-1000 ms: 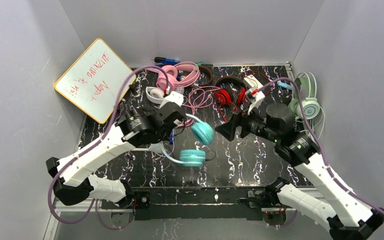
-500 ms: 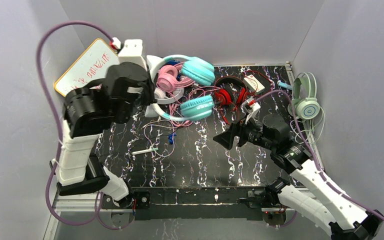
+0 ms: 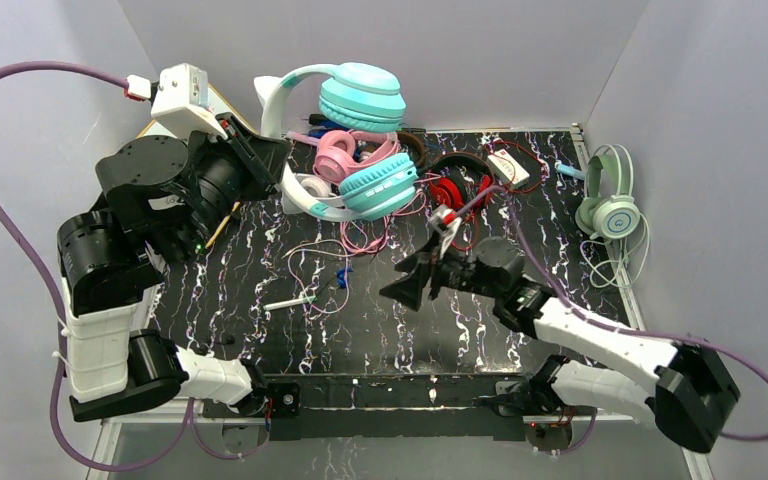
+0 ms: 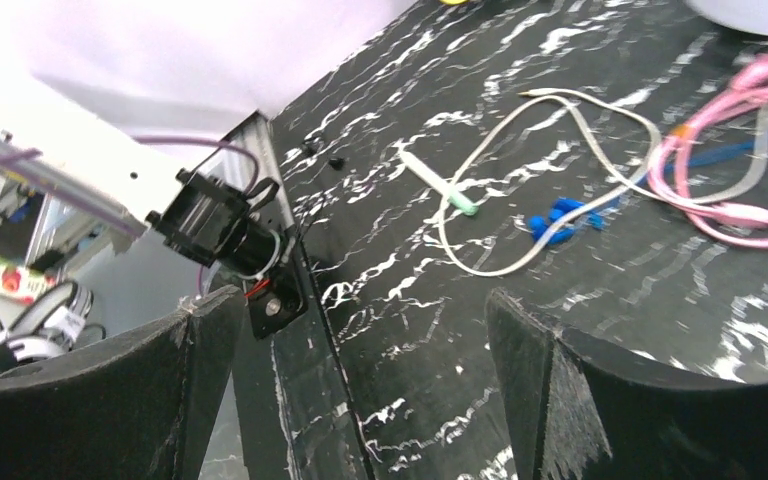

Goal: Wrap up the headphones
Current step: Wrap the headphones cable around the headphones.

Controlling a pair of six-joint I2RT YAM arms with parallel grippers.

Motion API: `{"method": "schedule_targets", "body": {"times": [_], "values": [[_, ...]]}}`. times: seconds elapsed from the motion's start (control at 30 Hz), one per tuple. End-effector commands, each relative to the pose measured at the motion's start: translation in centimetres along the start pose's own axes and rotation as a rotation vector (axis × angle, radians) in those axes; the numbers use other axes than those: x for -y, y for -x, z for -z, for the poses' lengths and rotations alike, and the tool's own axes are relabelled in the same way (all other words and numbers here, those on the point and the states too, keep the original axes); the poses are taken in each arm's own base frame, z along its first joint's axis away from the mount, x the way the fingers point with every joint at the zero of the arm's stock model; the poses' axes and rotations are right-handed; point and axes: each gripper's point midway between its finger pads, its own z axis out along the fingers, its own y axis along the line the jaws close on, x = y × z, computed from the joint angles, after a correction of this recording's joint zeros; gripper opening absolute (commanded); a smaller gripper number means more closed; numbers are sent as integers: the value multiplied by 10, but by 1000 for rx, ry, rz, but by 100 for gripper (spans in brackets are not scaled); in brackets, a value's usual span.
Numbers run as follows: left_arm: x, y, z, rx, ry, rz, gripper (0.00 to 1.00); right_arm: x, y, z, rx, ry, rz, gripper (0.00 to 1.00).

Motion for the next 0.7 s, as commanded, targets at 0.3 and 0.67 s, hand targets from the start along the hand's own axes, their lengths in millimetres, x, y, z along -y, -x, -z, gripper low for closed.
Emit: {"method": "schedule_targets", "body": {"times": [0.3,0.67], "values": [[-4,38,16,142,-21,169,0,-20,-14,-68,112,134,260,97],[-17,49,28,195,-10,216,0,-6,0,-108,259,113,252,93]]}}
